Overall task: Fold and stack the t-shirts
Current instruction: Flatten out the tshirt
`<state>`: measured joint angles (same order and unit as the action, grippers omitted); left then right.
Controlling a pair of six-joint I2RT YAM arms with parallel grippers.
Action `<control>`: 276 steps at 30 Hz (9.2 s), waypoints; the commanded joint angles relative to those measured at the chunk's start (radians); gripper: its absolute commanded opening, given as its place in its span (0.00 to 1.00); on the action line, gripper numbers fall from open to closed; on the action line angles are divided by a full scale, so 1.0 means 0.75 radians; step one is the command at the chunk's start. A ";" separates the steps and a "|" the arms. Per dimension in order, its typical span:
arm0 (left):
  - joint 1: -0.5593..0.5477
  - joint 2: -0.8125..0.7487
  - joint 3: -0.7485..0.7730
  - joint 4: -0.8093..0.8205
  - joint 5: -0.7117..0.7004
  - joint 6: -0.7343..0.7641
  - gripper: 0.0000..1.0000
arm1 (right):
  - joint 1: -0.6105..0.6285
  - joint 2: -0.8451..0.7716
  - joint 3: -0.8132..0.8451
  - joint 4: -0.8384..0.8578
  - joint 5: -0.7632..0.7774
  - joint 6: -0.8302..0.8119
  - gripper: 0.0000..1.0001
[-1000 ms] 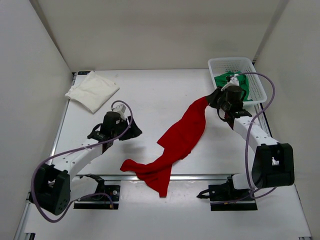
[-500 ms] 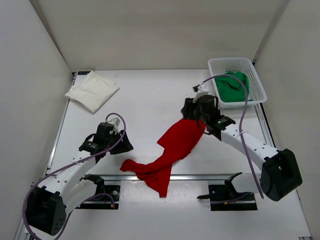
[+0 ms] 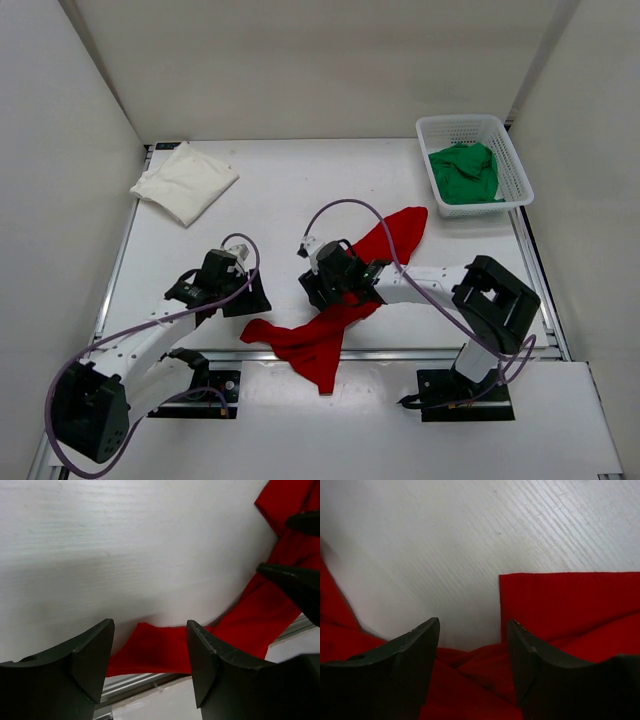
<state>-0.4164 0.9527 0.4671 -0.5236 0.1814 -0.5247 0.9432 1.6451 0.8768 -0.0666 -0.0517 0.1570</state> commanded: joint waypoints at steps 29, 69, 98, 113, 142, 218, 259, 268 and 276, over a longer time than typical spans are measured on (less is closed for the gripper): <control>0.191 0.261 0.487 0.362 0.400 -0.131 0.00 | -0.423 -0.181 0.527 0.050 0.136 0.024 0.00; -0.195 0.339 0.324 0.581 -0.218 -0.131 0.58 | -0.730 -1.083 -0.197 -0.106 -0.140 0.349 0.00; -0.326 1.278 0.991 0.212 -0.471 0.194 0.66 | -0.789 -1.038 -0.380 0.056 -0.211 0.365 0.00; -0.036 1.045 1.652 0.069 -0.136 0.057 0.00 | -0.908 -0.637 0.460 -0.023 -0.183 0.251 0.00; 0.784 0.894 2.253 0.437 0.450 -0.512 0.00 | 0.531 -0.381 1.511 -0.460 0.994 -0.507 0.00; 0.553 0.360 0.040 0.477 -0.205 -0.182 0.57 | -0.722 -1.496 -0.744 -0.286 0.231 0.642 0.57; 0.347 0.331 0.069 0.682 -0.070 -0.243 0.00 | -0.983 -1.279 -0.768 -0.443 0.161 0.717 0.47; 0.343 0.331 0.046 0.725 -0.070 -0.258 0.00 | -0.977 -1.183 -0.799 -0.330 -0.011 0.736 0.39; 0.334 0.296 0.042 0.715 -0.078 -0.266 0.00 | -0.996 -1.234 -0.830 -0.359 -0.025 0.721 0.18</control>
<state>-0.1574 1.2114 0.5026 0.0067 0.1158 -0.7200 0.2066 0.7303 0.2707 -0.3649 -0.0399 0.6903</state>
